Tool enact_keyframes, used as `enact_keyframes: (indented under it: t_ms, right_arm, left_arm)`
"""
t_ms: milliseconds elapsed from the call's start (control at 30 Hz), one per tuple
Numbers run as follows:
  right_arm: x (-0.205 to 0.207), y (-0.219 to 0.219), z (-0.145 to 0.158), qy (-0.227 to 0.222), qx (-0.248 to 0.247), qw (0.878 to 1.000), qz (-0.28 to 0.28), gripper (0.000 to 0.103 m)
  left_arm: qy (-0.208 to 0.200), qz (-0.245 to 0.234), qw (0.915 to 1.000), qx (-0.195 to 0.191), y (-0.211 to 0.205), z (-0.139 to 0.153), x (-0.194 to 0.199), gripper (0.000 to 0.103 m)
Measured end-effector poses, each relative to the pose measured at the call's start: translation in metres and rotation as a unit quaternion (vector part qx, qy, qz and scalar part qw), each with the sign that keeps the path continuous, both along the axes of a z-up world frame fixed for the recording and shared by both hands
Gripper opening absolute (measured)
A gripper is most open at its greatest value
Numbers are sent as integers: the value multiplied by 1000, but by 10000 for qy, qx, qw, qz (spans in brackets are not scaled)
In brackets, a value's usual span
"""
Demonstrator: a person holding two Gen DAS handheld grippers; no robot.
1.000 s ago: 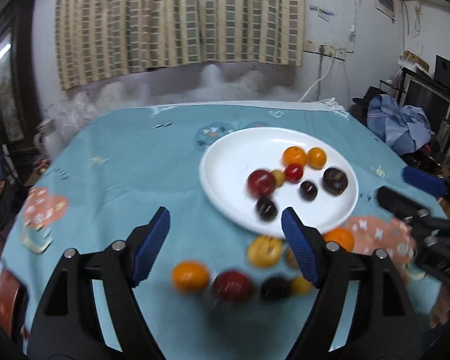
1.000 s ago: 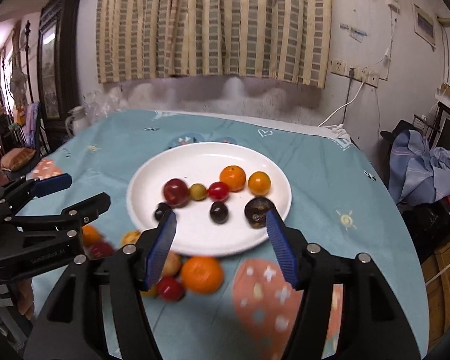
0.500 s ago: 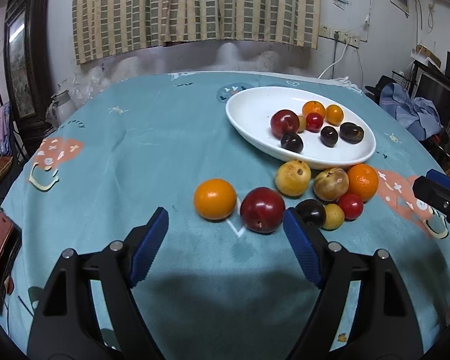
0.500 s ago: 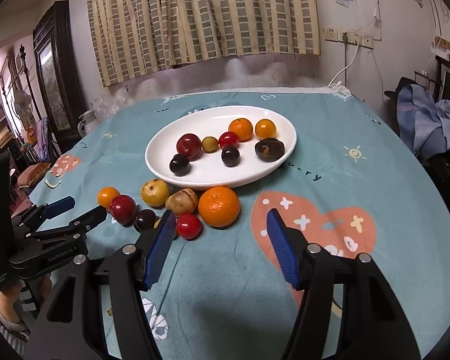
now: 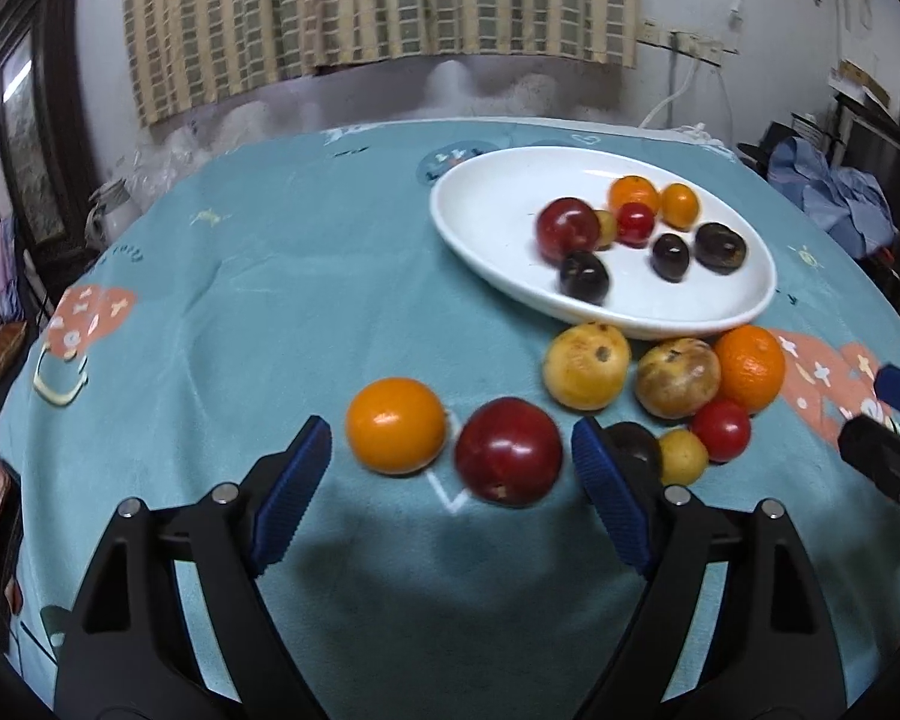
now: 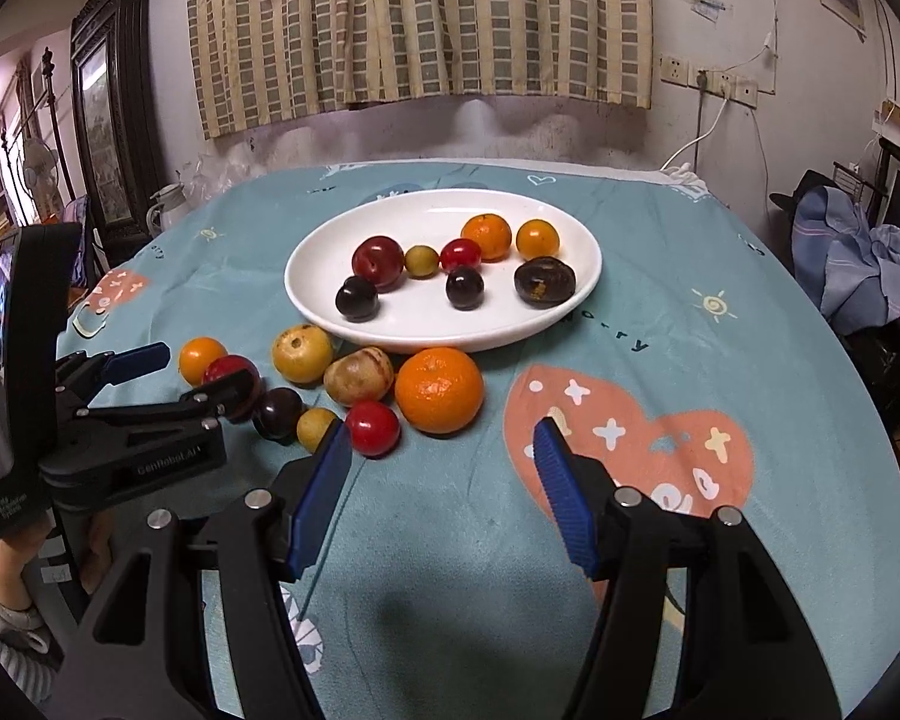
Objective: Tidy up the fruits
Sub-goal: 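Move both tools back toward the remaining fruit pile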
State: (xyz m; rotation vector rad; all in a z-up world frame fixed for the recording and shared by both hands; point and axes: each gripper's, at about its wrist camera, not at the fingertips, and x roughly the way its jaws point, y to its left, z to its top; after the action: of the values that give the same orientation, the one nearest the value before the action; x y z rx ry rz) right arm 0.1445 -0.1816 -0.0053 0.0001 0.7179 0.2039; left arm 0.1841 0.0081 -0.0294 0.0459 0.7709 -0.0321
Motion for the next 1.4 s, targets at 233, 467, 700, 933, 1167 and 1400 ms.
enact_keyframes:
  t_ms: [233, 467, 700, 933, 1167, 1400]
  right_arm:
    - [0, 0, -1, 14, -20, 10000, 11, 63]
    - [0, -2, 0, 6, 24, 10000, -5, 63]
    - [0, -2, 1, 26, 21, 10000, 2, 63]
    - [0, -2, 1, 35, 14, 10000, 0, 63]
    - [0, -7, 1, 76, 96, 9999, -57, 63]
    - [0, -6, 1, 103, 111, 9999, -54, 63]
  left_arm:
    - [-76, 100, 9998, 182, 6, 2, -14, 86]
    - [13, -228, 9995, -215, 13, 4, -21, 58]
    - [85, -412, 9976, -542, 16, 0, -18, 57]
    - [84, -567, 9959, -696, 8, -1, -12, 58]
    - [-212, -280, 9991, -242, 27, 8, -10, 65]
    - [175, 32, 9993, -340, 52, -4, 11, 67]
